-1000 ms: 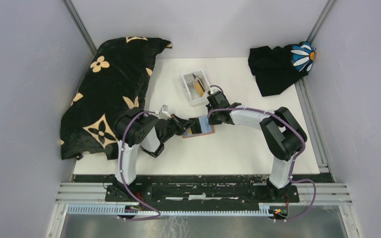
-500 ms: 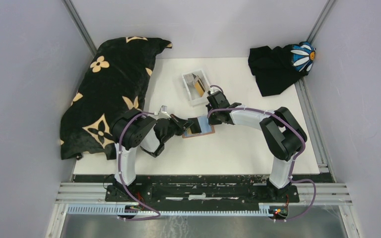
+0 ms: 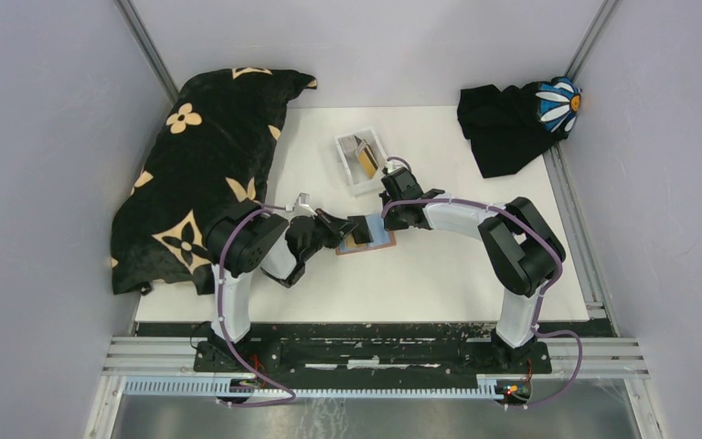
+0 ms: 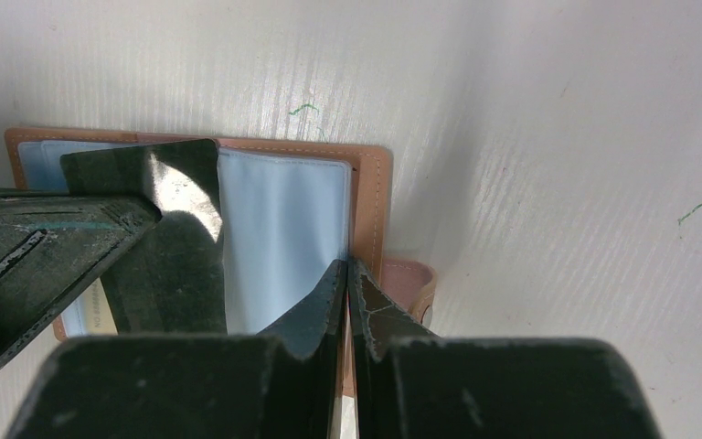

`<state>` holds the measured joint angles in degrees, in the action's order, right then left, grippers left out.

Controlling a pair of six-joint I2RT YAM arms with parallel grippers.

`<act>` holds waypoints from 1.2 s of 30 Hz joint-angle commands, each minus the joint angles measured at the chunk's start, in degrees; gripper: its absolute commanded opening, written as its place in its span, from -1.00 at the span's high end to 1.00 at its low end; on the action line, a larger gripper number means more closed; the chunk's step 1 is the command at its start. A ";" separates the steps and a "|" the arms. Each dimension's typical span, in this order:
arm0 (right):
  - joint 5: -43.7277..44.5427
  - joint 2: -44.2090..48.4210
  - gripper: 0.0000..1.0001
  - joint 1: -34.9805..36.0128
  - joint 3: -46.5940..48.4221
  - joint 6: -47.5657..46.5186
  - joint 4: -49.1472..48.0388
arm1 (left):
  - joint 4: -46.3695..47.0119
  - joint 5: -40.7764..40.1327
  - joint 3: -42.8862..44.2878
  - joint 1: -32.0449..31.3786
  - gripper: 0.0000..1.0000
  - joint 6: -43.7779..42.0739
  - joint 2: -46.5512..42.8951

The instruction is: Put the credit cards into the card holder

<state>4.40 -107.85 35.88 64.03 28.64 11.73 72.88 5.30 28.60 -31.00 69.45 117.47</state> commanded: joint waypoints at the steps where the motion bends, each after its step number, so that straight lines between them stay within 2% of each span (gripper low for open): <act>1: -2.04 -7.72 0.83 1.47 -2.25 0.67 -0.80 | -7.05 -2.32 0.19 -0.42 0.94 0.51 0.30; 17: -2.03 -7.90 0.82 1.46 -1.89 0.63 -0.71 | -6.14 1.93 -1.81 -1.64 0.94 0.33 0.70; 28: -1.78 -7.83 0.81 1.48 -2.02 0.72 -0.83 | -5.30 1.73 -2.96 -2.31 0.94 0.69 0.83; 36: -2.03 -7.99 0.81 1.45 -2.29 0.88 -1.00 | -5.63 1.43 -0.72 -2.52 0.94 1.03 1.63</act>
<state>4.43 -108.07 35.88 64.40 28.62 12.16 73.78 6.15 27.66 -32.62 69.91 117.43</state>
